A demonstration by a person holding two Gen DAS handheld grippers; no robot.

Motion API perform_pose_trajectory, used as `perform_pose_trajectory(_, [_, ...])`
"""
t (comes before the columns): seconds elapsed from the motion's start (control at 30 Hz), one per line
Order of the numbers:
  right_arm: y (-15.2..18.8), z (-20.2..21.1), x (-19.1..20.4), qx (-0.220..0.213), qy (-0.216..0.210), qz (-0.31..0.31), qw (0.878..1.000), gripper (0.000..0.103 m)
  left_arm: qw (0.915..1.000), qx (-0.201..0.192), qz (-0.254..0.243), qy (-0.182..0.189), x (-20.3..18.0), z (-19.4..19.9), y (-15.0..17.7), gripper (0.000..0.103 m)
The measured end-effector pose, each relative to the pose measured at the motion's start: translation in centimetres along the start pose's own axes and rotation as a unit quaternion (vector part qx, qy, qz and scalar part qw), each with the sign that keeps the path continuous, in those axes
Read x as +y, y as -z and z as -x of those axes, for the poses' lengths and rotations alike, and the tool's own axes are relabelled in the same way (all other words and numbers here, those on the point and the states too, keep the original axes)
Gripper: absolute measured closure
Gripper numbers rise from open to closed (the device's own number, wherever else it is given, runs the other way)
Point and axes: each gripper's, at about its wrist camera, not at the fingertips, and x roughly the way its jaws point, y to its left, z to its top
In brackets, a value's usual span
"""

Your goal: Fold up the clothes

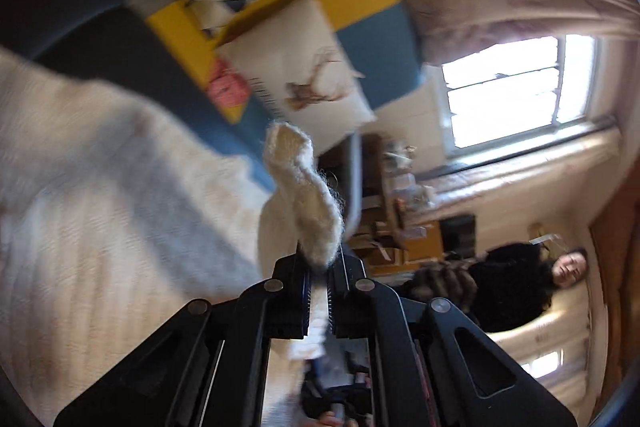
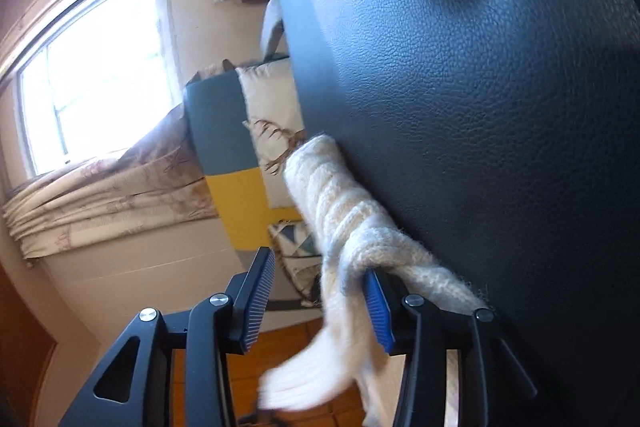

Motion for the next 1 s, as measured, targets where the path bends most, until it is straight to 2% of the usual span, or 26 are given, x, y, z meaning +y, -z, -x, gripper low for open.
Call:
perform_pose_trajectory(0.2, [0.5, -0.2, -0.4, -0.002, 0.002, -0.029, 1.000, 0.058, 0.9945, -0.009, -0.078, 0.070, -8.5, 0.3, -1.7, 0.098])
perform_pose_trajectory(0.37, [0.6, -0.4, 0.1, 0.005, 0.004, -0.012, 1.000, 0.058, 0.9885, -0.014, -0.126, 0.082, -12.9, -0.2, -2.1, 0.098])
perform_pose_trajectory(0.5, [0.7, -0.3, 1.4, 0.004, -0.022, 0.018, 1.000, 0.058, 0.9812, -0.040, -0.171, 0.081, -13.4, 1.3, -2.0, 0.098])
perform_pose_trajectory(0.6, [1.1, -0.2, 0.7, 0.014, -0.009, 0.009, 1.000, 0.056, 0.9828, -0.048, -0.173, 0.041, -10.3, 1.7, -2.2, 0.098])
perform_pose_trajectory(0.77, [0.8, 0.3, -0.9, 0.007, -0.003, -0.008, 1.000, 0.056, 0.9910, -0.030, -0.110, -0.070, 0.3, 1.1, -2.0, 0.098])
perform_pose_trajectory(0.9, [1.0, 0.2, 1.5, 0.006, 0.026, 0.066, 0.997, 0.054, 0.9901, -0.014, -0.049, -0.131, 8.6, 1.7, -0.8, 0.098])
perform_pose_trajectory(0.97, [1.3, -0.1, 2.7, 0.016, 0.039, 0.112, 0.993, 0.063, 0.9864, -0.011, -0.041, -0.159, 11.0, 2.1, -0.3, 0.098])
perform_pose_trajectory(1.0, [1.7, -0.4, 3.5, 0.022, 0.054, 0.145, 0.988, 0.064, 0.9840, -0.004, -0.037, -0.174, 12.2, 2.1, 0.0, 0.098])
